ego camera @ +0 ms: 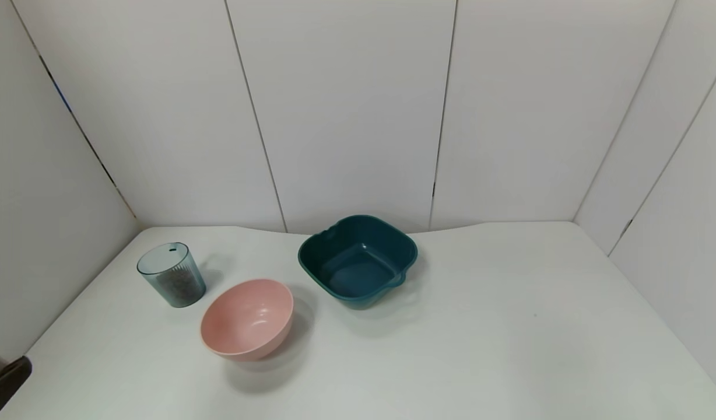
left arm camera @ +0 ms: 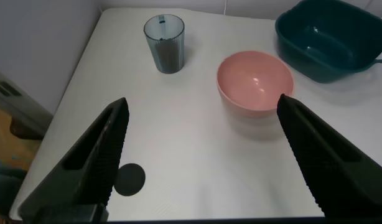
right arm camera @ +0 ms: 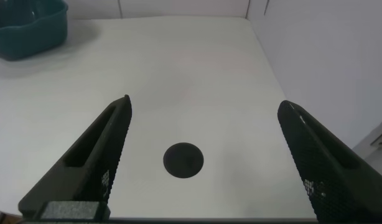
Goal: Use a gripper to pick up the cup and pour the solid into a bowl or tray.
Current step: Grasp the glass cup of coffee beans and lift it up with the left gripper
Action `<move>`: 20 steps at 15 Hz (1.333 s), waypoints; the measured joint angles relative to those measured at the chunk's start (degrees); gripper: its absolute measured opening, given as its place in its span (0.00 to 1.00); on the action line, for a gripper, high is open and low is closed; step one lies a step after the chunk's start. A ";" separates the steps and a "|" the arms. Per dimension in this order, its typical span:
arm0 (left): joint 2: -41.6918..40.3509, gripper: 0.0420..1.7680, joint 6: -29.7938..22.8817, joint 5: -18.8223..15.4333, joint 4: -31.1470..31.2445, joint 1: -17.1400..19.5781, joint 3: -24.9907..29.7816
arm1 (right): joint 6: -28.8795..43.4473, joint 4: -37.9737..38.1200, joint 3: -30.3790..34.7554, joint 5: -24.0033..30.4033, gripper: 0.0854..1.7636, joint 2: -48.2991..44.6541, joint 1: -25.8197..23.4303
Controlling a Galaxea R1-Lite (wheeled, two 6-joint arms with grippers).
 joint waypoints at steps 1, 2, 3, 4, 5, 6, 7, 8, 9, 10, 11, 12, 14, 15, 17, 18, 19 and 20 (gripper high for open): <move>2.08 0.97 -0.79 0.05 -0.29 0.16 -0.46 | -0.02 0.02 0.00 0.00 0.97 0.00 0.00; 4.24 0.97 -1.57 0.06 -1.12 0.35 -0.72 | 0.00 0.00 0.00 0.00 0.97 0.00 0.00; 6.28 0.97 -2.08 -0.02 -2.10 0.85 -0.89 | 0.00 0.00 0.00 0.00 0.97 0.00 0.00; 8.42 0.97 -2.30 -0.30 -3.44 1.79 -0.94 | -0.02 0.02 0.00 0.00 0.97 0.00 0.00; 10.72 0.97 -2.36 -0.68 -4.95 3.30 -0.91 | -0.02 0.02 0.00 0.02 0.97 0.00 0.00; 13.18 0.97 -2.39 -1.24 -6.61 4.95 -0.80 | 0.00 0.00 0.00 0.02 0.97 0.00 0.00; 15.70 0.97 -2.39 -2.62 -8.29 6.97 -0.63 | 0.02 0.02 0.00 0.02 0.97 0.00 0.00; 18.43 0.97 -2.23 -5.10 -9.92 9.48 -0.35 | 0.00 0.02 0.00 0.00 0.97 0.00 0.00; 20.86 0.97 -2.01 -7.42 -11.37 11.74 -0.15 | 0.00 0.02 0.00 0.02 0.97 0.00 0.00; 23.20 0.97 -1.68 -9.08 -12.53 13.70 0.16 | -0.02 0.00 0.00 0.00 0.97 0.00 0.00; 25.64 0.97 -0.94 -9.91 -14.54 15.24 0.68 | 0.00 0.00 0.00 0.00 0.97 0.00 0.00; 28.00 0.97 0.15 -10.33 -16.99 16.53 1.68 | 0.00 0.00 0.00 0.02 0.97 0.00 0.00; 32.28 0.97 1.46 -10.54 -21.92 18.05 3.69 | 0.00 0.00 0.00 0.00 0.97 0.00 0.00; 34.50 0.97 1.76 -10.54 -24.10 18.49 4.60 | -0.02 0.00 0.00 0.02 0.97 0.00 0.00; 38.97 0.97 2.39 -10.52 -27.79 19.07 5.73 | -0.02 0.00 0.00 0.02 0.97 0.00 0.00; 41.01 0.97 2.61 -10.54 -29.31 19.24 6.01 | 0.00 -0.01 0.00 0.00 0.97 0.00 0.00; 43.13 0.97 2.86 -10.61 -31.05 19.30 6.31 | 0.00 -0.01 0.00 0.00 0.97 0.00 0.00; 45.09 0.97 3.38 -10.63 -33.22 19.32 6.53 | 0.00 0.00 0.00 0.02 0.97 0.00 0.00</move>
